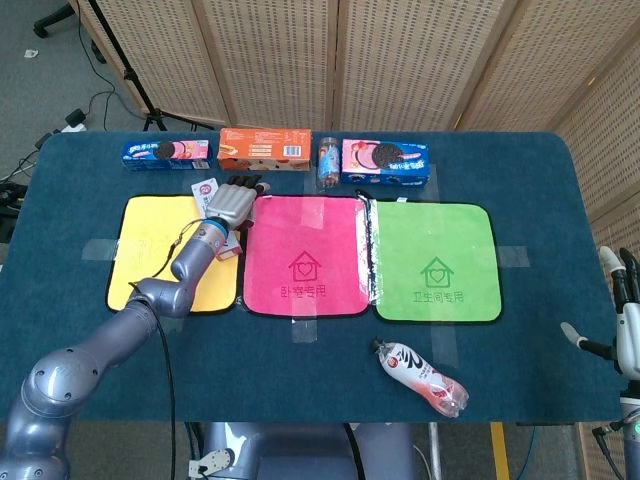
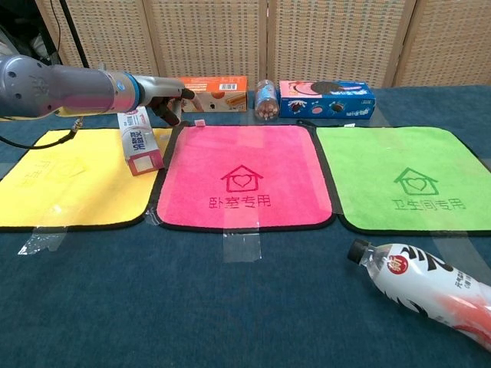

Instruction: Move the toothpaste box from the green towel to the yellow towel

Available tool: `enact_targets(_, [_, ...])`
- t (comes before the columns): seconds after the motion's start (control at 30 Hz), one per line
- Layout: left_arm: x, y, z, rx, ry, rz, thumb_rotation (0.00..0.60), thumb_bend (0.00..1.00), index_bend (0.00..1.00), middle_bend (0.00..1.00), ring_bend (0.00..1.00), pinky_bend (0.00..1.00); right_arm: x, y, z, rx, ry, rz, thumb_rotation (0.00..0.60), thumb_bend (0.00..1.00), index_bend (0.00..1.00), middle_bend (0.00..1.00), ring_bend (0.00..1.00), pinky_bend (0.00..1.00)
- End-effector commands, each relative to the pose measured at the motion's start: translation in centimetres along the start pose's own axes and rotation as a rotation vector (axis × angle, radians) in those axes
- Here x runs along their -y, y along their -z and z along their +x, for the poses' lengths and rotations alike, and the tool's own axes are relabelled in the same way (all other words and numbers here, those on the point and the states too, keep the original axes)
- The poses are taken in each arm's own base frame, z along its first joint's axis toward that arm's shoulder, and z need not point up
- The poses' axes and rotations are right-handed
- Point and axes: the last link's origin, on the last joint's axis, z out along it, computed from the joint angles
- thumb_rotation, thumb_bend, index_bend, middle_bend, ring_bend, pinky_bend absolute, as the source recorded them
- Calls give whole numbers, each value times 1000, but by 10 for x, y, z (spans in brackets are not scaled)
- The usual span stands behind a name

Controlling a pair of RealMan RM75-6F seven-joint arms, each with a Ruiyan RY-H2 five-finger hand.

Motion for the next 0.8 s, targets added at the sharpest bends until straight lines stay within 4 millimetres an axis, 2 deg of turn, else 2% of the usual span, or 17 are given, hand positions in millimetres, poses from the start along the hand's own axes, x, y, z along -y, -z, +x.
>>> enact_targets(0.03, [0,-4,-9,49,5,18,493,1000,188,0,0,24,0,0,-1,3,1,0,600,0,0,0,0,0])
enact_targets(0.23, [20,-2,-15,95,-17,57,493,1000,239,0,0,24,0,-1,-2,7,1,-2,600,0,0,0,0,0])
enact_targets(0.43, [46,7,-17,96,-26,87,494,1000,297,43,22,51,-1,-2,-2,6,1,-7,600,0,0,0,0,0])
enact_targets(0.8, [81,47,-20,65,49,61,495,1000,303,50,23,51,2,0,-1,11,-9,4,600,0,0,0,0,0])
